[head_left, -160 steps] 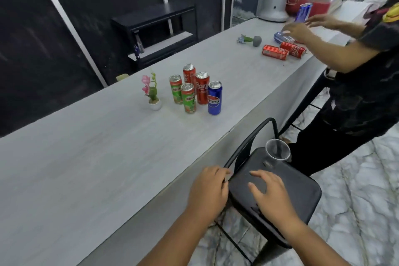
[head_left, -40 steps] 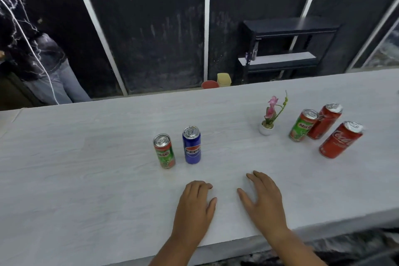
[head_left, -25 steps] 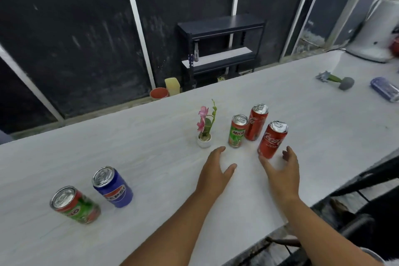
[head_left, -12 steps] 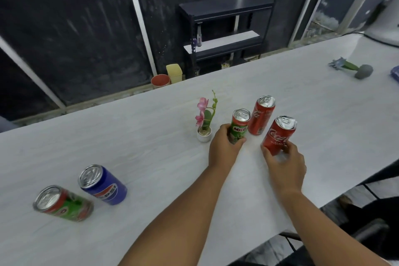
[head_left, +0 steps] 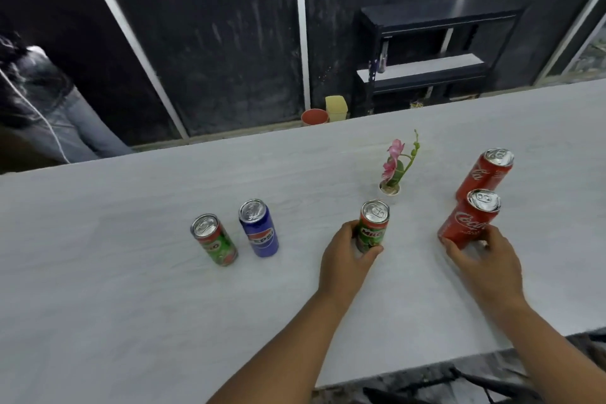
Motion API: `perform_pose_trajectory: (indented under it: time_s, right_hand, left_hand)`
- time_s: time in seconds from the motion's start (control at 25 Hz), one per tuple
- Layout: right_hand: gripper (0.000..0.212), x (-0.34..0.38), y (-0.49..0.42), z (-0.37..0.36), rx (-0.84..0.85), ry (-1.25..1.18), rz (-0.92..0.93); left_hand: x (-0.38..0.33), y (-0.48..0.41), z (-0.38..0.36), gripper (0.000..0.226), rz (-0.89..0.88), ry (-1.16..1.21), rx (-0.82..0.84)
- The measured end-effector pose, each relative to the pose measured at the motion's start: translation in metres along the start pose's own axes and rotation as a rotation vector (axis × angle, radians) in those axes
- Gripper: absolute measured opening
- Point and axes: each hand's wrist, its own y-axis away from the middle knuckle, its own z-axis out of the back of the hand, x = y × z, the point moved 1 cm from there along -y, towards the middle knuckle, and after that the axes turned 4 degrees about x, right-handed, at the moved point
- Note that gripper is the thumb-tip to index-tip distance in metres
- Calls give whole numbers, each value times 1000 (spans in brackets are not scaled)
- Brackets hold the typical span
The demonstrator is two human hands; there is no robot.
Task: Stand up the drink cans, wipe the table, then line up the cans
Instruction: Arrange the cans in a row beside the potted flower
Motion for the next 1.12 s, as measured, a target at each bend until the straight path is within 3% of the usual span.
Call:
perform_pose_trajectory:
  time_s: [0.48,0.72,0.96,1.12]
  right_hand:
    - [52,91,77,-99,219,-5,217]
    - [48,124,94,-132,201,49,248]
    - [60,150,104,-154,299,-38,203]
    - [49,165,107,-167,281,-44,296]
  left_hand:
    - [69,99,143,54,100,-28,-179]
    - [98,131,202,55,137,-64,-226]
    - [117,136,245,56,159,-80,-290]
    - [124,131,260,56,158,-85,-322]
